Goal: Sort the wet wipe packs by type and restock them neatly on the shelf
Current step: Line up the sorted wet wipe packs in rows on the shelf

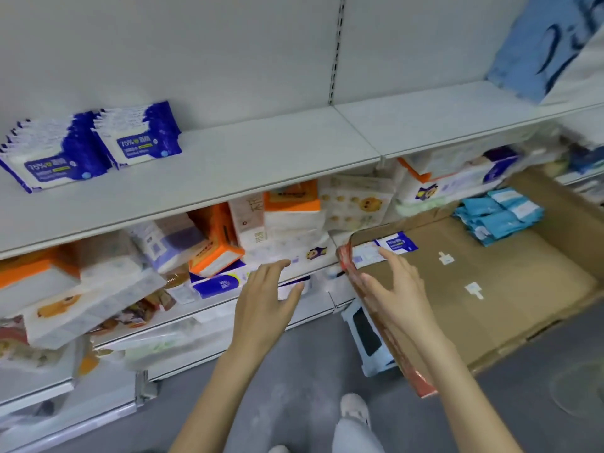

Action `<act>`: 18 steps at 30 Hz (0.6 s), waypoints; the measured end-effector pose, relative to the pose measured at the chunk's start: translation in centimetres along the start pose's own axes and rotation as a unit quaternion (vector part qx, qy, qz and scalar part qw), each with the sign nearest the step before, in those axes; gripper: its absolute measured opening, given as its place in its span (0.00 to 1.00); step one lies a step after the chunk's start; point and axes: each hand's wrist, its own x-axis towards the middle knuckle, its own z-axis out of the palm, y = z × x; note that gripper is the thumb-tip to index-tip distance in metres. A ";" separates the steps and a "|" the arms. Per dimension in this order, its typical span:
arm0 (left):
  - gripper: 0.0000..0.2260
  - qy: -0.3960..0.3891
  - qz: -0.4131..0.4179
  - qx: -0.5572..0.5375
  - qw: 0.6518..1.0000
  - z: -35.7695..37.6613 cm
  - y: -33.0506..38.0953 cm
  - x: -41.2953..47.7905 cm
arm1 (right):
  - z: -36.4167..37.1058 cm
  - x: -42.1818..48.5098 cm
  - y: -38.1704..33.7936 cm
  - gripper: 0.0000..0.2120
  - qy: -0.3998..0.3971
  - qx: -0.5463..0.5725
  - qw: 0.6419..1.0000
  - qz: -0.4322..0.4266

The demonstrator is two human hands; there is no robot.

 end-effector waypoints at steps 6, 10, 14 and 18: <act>0.17 -0.070 -0.020 -0.002 0.997 9.8 4.1 1.8 | -2.9 2.9 10.0 0.27 -0.017 0.025 0.997 0.067; 0.21 -0.095 -0.083 -0.014 0.992 18.1 6.3 3.0 | -3.4 7.0 18.2 0.26 -0.066 0.052 0.990 0.114; 0.23 -0.117 -0.140 -0.018 0.983 26.0 7.5 4.7 | -2.6 12.0 25.7 0.27 -0.128 0.069 0.976 0.162; 0.19 -0.101 -0.207 -0.024 0.973 32.3 7.7 7.5 | 0.0 17.0 30.8 0.26 -0.153 0.146 0.946 0.244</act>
